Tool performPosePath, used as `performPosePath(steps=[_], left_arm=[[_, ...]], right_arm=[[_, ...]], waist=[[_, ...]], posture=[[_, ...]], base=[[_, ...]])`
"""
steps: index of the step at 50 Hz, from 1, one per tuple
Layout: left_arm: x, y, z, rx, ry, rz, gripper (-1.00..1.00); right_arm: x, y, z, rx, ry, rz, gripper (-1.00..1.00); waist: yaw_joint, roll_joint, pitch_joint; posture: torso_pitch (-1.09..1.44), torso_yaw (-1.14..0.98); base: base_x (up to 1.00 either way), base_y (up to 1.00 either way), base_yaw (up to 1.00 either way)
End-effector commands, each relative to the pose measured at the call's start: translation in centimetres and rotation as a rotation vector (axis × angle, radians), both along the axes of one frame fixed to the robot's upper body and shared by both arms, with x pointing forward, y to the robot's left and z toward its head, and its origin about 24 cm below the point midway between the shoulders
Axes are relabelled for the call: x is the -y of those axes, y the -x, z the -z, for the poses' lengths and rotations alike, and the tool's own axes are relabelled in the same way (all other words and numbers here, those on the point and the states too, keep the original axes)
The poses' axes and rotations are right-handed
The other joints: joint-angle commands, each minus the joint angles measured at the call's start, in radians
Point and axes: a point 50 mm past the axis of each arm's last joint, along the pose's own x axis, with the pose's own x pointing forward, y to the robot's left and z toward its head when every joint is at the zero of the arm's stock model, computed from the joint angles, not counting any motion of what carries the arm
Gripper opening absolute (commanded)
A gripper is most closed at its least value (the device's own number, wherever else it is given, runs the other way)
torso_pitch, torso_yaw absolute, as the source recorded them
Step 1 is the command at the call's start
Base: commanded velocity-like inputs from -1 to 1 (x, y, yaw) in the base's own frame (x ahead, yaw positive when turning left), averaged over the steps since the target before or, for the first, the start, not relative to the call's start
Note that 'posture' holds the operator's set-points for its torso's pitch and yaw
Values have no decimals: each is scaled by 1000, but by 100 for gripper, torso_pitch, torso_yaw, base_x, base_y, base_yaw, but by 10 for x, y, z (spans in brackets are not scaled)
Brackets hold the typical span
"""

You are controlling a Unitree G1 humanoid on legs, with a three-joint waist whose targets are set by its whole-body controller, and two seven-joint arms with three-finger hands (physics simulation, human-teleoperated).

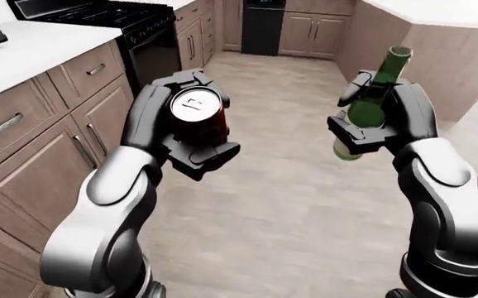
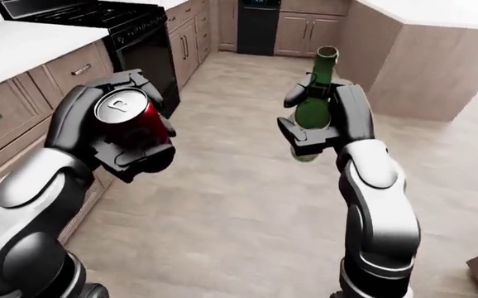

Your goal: Move the drinks to the dining counter.

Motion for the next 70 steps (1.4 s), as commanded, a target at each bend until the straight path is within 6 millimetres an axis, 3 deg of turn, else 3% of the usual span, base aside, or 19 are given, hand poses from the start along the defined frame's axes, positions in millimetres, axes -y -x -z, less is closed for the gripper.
performPosePath(steps=[1, 4, 5, 14, 18, 20, 26, 28, 31, 33, 34, 35, 39, 46, 55, 59, 62, 64, 70], left_arm=[[4, 3, -10, 58, 3, 20, -100], [4, 4, -9, 56, 3, 20, -100], [4, 3, -8, 56, 4, 20, -100], [4, 4, -8, 56, 3, 20, -100], [5, 5, -9, 56, 4, 21, -100], [5, 5, -10, 56, 2, 21, -100], [5, 5, -9, 55, 2, 21, -100], [5, 4, -9, 56, 2, 22, -100], [5, 5, -9, 54, 2, 22, -100], [6, 5, -9, 55, 1, 23, -100], [6, 4, -9, 56, 0, 24, -100], [6, 4, -9, 56, -1, 25, -100], [6, 4, -9, 58, 0, 25, -100], [6, 5, -8, 55, 2, 24, -100], [6, 6, -7, 54, 3, 24, -100], [5, 5, -7, 54, 4, 24, -100], [5, 6, -7, 55, 5, 23, -100], [5, 4, -6, 54, 5, 24, -100], [5, 4, -6, 54, 4, 25, -100]], right_arm=[[5, 3, -12, 68, 11, 34, -100], [5, 5, -11, 71, 8, 33, -100], [5, 6, -11, 72, 8, 34, -100], [5, 7, -9, 74, 1, 37, -100], [6, 8, -8, 74, -2, 39, -100], [6, 8, -7, 74, -3, 40, -100], [7, 9, -5, 72, -5, 40, -100], [7, 9, -4, 67, -3, 36, -100], [9, 9, -2, 65, -2, 52, -100], [10, 10, -4, 70, -4, 56, -100], [10, 10, -4, 70, -3, 59, -100], [11, 11, -5, 71, -4, 59, -100], [10, 13, -6, 76, -5, 57, -100], [11, 13, -4, 75, -7, 57, -100], [9, 14, -3, 70, 13, 54, -100], [6, 14, -4, 75, 31, 38, -100], [5, 15, -5, 76, 36, 40, -100], [5, 14, -5, 77, 40, 37, -100], [4, 13, -5, 80, 44, 35, -100]], waist=[[-8, 6, -17], [-34, -67, -1], [-32, -33, 14], [5, -112, -8], [37, -11, -22], [39, -22, 36], [60, 12, 1], [-5, 73, 9], [-7, -37, 1], [-50, -243, 29], [-8, -89, 23], [-39, -112, -17], [-48, -96, 3], [17, 60, -10], [36, 4, 2], [49, -130, 1], [41, -95, -18], [24, -70, 53], [-1, 2, 18]], posture=[[0, 0], [0, 0], [0, 0], [0, 0], [0, 0], [0, 0], [0, 0], [0, 0], [0, 0], [0, 0], [0, 0], [0, 0], [0, 0], [0, 0], [0, 0], [0, 0], [0, 0], [0, 0], [0, 0]], base=[[100, -9, 0], [100, -9, 0], [100, -9, 0], [100, -8, 0], [100, -9, 0], [100, -8, 0], [100, -21, 0], [67, -45, -50], [26, 0, -100], [22, 0, -100], [20, 0, -100], [21, 0, -100], [21, 0, -100], [21, 0, -100], [22, 0, -98], [0, 0, 0], [27, 0, 0], [100, 0, 0], [100, 0, 0]])
